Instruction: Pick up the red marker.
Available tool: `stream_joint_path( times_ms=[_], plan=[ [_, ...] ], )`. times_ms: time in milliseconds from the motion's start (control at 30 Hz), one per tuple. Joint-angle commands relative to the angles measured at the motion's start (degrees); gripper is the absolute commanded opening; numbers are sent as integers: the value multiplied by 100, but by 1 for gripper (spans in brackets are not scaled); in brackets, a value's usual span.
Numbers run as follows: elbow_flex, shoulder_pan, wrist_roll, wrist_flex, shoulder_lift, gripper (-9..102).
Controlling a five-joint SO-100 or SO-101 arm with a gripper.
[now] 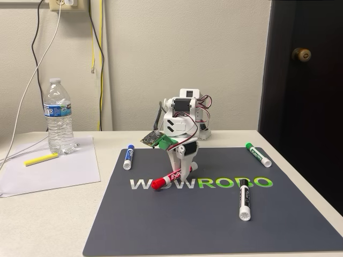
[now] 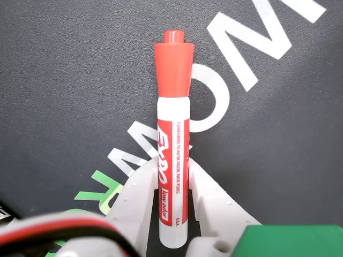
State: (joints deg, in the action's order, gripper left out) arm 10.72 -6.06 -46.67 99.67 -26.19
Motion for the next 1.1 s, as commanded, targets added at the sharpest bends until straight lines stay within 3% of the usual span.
stream_joint_path(
  times_ms=[0,233,400,633,867,1067],
  plan=[
    [-185,114,53,0,26,0],
    [-633,-35,255,44,-387,1],
    [-536,-53,984,62,-1424,1],
    [1459,-246,1951,53,-4729,0],
    [3331,299,3015,-26,-6768,0],
    [5687,1055,3604,-1441,-8490,0]
  ],
)
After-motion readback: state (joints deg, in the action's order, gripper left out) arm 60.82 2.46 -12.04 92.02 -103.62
